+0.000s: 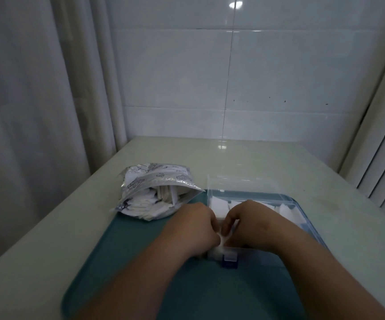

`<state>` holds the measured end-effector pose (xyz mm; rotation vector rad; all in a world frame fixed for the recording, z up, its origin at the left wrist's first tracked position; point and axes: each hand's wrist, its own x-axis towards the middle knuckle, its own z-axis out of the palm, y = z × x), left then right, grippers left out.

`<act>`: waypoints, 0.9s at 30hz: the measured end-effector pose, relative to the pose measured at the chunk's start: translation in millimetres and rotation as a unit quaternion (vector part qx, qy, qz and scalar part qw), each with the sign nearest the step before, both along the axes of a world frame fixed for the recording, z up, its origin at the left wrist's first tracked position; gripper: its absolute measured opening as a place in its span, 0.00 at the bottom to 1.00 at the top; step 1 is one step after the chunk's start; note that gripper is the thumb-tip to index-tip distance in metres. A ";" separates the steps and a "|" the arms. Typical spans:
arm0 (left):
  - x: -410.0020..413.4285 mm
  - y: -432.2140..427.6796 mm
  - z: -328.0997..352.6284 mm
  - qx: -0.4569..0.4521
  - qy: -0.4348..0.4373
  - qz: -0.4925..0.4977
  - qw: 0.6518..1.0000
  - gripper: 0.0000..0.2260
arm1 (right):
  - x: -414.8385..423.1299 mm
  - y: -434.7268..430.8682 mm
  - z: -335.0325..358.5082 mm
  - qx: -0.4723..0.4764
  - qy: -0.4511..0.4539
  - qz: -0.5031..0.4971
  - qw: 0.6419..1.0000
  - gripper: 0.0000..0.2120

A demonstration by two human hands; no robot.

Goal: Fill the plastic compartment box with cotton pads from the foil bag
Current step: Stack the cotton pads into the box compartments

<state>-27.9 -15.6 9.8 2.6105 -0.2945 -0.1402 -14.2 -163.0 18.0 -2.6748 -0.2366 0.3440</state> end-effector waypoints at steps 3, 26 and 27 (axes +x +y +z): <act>0.1 -1.6 -2.3 0.021 -0.018 -0.002 1.000 0.12 | 0.5 2.4 -2.2 -0.035 -0.012 0.009 0.999 0.07; 30.6 55.5 -15.9 0.170 -0.117 0.235 0.950 0.17 | 0.7 -8.4 5.7 0.115 -0.075 -0.043 0.990 0.03; 31.3 54.4 -16.8 0.172 -0.109 0.238 0.950 0.17 | 0.5 -8.3 5.1 0.115 -0.074 -0.042 0.990 0.03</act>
